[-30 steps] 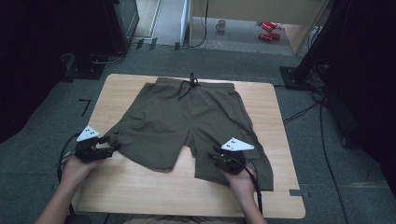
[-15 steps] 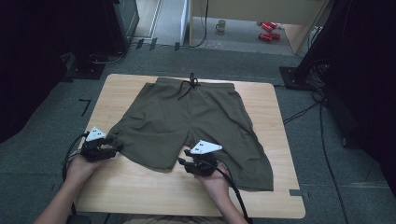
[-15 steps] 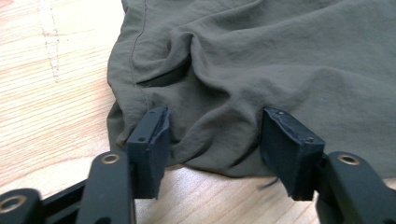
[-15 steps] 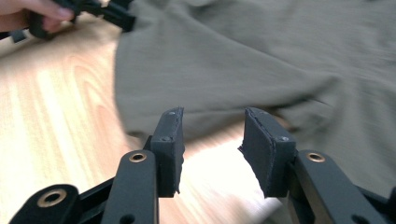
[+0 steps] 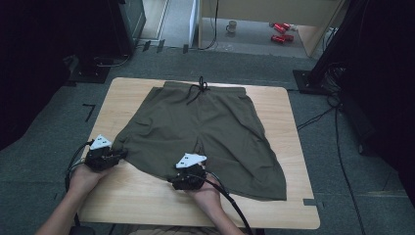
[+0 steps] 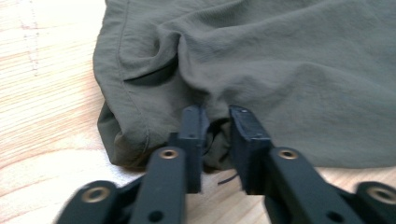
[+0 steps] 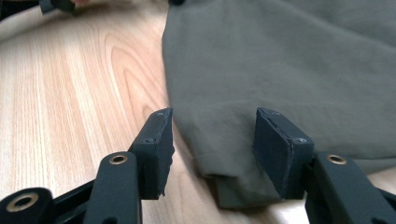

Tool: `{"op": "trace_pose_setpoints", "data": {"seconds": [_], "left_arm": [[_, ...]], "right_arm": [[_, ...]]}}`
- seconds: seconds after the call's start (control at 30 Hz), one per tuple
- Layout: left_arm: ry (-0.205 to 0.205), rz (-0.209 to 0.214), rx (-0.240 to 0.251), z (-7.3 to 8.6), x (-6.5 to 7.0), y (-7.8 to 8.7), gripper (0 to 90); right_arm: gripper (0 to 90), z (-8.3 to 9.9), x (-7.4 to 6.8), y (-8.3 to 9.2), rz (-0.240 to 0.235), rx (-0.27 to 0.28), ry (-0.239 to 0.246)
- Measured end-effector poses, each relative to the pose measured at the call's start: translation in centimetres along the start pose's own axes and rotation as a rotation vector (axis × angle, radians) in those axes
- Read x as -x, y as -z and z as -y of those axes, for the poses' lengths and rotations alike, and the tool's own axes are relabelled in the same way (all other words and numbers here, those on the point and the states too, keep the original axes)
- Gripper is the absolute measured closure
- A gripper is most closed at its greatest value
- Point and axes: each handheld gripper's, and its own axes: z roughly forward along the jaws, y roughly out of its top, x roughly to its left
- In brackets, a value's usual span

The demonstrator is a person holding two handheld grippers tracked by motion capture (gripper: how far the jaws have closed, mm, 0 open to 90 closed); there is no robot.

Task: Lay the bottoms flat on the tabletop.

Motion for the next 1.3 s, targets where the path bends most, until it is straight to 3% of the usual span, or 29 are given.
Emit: {"op": "trace_pose_setpoints", "data": {"seconds": [0.07, 0.1, 0.2, 0.27, 0.3, 0.33, 0.37, 0.47, 0.53, 0.67, 0.7, 0.8, 0.9, 1.0, 1.07, 1.17, 1.3], "left_arm": [[0.003, 0.009, -0.007, 0.0, 0.1, 0.0, 86.3], [0.005, 0.013, -0.008, 0.0, 0.1, 0.0, 87.4], [0.002, 0.018, -0.017, -0.1, 0.3, 0.0, 89.9], [0.014, 0.034, -0.034, -0.2, 0.3, 0.1, 90.0], [0.018, 0.041, -0.041, -0.3, 0.3, 0.2, 90.0], [0.020, 0.046, -0.041, -0.3, 0.4, 0.4, 90.0], [0.017, 0.053, -0.033, -0.5, 0.5, 0.7, 90.0], [0.008, 0.071, 0.009, -1.2, 0.6, 2.2, 90.0], [0.018, 0.096, 0.028, -1.9, 0.7, 3.1, 90.0], [0.016, 0.132, 0.067, -4.3, 1.0, 3.8, 90.0], [0.009, 0.129, 0.069, -4.9, 1.1, 3.6, 90.0], [0.022, 0.133, 0.064, -6.7, 0.7, 2.5, 90.0], [0.050, 0.145, 0.054, -7.9, 0.2, 1.2, 90.0], [0.051, 0.137, 0.035, -9.0, 0.0, -0.3, 89.9], [0.049, 0.129, 0.027, -9.4, -0.1, -1.4, 89.7], [0.058, 0.125, 0.012, -9.7, -0.5, -2.9, 89.6], [0.068, 0.109, 0.001, -9.8, -0.8, -4.6, 89.0]], "right_arm": [[48.7, 0.1, -0.2, -0.3, 0.016, -0.018, 0.014], [50.3, 0.3, -0.3, -0.5, 0.035, -0.026, 0.052], [54.2, 0.4, -0.5, -0.7, 0.058, -0.030, 0.086], [63.2, 0.5, -0.7, -0.7, 0.099, -0.033, 0.132], [75.1, 0.5, -0.7, -0.6, 0.107, -0.032, 0.134], [75.1, 0.5, -0.7, -0.6, 0.107, -0.032, 0.134], [83.0, 0.3, -0.4, -0.3, 0.088, -0.055, 0.110], [86.0, -0.3, 0.0, 0.6, 0.051, -0.074, 0.086], [86.7, -1.0, 0.3, 1.8, 0.020, -0.042, 0.080], [87.1, -3.0, 2.0, 4.7, -0.015, 0.040, 0.017], [87.1, -4.1, 3.3, 5.4, -0.001, 0.058, 0.012], [87.0, -4.7, 4.3, 5.6, 0.011, 0.052, 0.003], [86.7, -5.1, 6.4, 5.4, 0.013, 0.042, -0.041], [86.3, -4.9, 8.2, 4.8, 0.030, 0.018, -0.086], [86.3, -4.6, 9.8, 4.0, 0.038, -0.004, -0.126], [85.7, -4.4, 10.7, 3.5, 0.040, -0.014, -0.153], [83.0, -3.8, 11.9, 2.3, 0.063, -0.038, -0.156]]}}
